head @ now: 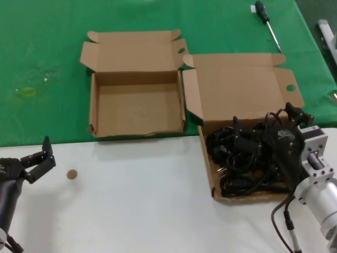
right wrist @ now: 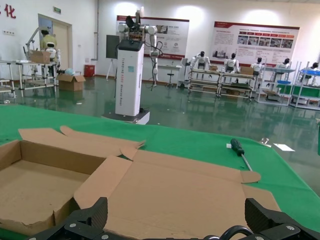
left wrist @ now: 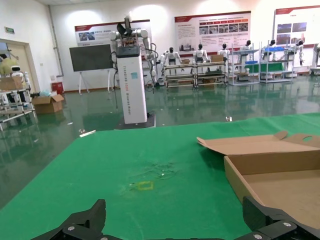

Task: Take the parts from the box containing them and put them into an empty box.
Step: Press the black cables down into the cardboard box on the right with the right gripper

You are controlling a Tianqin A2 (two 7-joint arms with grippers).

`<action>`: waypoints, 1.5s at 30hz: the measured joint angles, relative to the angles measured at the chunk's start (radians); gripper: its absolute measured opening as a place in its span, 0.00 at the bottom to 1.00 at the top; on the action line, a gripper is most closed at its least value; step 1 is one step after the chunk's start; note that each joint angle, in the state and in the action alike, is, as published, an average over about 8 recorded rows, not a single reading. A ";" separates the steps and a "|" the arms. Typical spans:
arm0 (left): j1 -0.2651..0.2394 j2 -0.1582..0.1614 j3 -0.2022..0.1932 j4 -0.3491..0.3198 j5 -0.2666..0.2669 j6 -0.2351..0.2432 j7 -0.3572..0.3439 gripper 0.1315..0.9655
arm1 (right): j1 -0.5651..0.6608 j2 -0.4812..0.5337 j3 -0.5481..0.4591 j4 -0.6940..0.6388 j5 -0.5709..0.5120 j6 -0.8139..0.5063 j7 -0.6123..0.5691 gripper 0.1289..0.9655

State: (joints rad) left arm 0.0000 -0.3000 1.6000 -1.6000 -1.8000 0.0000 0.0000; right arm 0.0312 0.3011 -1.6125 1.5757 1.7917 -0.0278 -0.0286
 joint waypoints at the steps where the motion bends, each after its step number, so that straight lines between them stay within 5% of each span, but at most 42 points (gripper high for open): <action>1: 0.000 0.000 0.000 0.000 0.000 0.000 0.000 0.98 | 0.000 0.000 0.000 0.000 0.000 0.000 0.000 1.00; 18: 0.000 0.000 0.000 0.000 0.000 0.000 0.000 0.85 | 0.002 0.090 -0.107 0.015 0.069 0.090 0.007 1.00; 32: 0.000 0.000 0.000 0.000 0.000 0.000 0.000 0.48 | 0.029 0.316 -0.230 0.073 0.216 0.170 -0.044 1.00; 45: 0.000 0.000 0.000 0.000 0.000 0.000 0.000 0.23 | 0.148 0.605 -0.305 0.046 0.172 -0.095 -0.006 1.00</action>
State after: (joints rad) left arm 0.0000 -0.3000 1.6000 -1.6000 -1.7999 0.0000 -0.0001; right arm 0.1789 0.9057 -1.9174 1.6219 1.9638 -0.1231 -0.0344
